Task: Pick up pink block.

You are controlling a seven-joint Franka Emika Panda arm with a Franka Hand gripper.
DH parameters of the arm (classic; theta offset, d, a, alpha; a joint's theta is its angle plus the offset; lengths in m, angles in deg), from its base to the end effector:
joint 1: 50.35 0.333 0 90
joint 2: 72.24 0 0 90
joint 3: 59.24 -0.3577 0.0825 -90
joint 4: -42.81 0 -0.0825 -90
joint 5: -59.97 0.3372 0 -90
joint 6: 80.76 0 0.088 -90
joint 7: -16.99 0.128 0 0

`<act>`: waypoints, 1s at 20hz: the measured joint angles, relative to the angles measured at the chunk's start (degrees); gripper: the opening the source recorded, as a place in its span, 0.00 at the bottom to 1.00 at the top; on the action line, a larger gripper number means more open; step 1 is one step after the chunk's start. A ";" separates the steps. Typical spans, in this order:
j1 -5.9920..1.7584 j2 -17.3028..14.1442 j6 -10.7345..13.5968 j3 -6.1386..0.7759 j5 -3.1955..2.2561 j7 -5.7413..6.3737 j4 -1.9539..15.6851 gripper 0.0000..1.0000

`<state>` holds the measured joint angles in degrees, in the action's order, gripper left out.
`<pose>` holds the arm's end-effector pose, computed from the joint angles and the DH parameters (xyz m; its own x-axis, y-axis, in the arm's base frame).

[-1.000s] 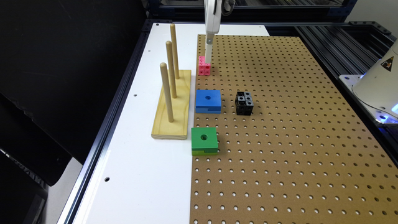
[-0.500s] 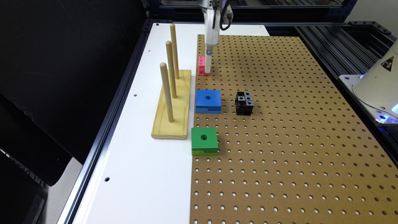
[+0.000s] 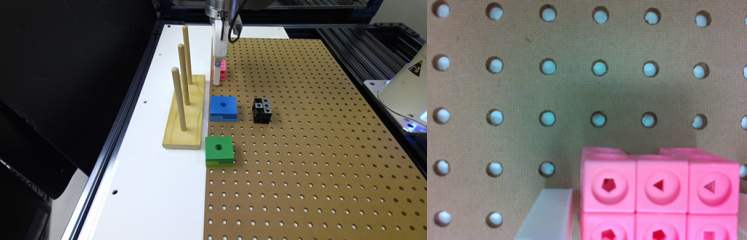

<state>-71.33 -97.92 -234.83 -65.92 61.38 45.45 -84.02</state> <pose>0.5324 -0.1377 0.2346 0.7107 -0.7035 -0.0043 -0.7021 -0.7088 -0.0680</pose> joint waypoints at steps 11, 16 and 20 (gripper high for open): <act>-0.05 0.51 0.28 0.05 0.00 -0.02 -0.05 0.00; -0.06 2.50 2.26 0.07 0.00 -0.02 -0.13 0.00; -0.07 4.74 4.14 0.07 0.00 -0.01 -0.13 0.00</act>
<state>-71.40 -93.18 -230.69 -65.86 61.38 45.44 -84.15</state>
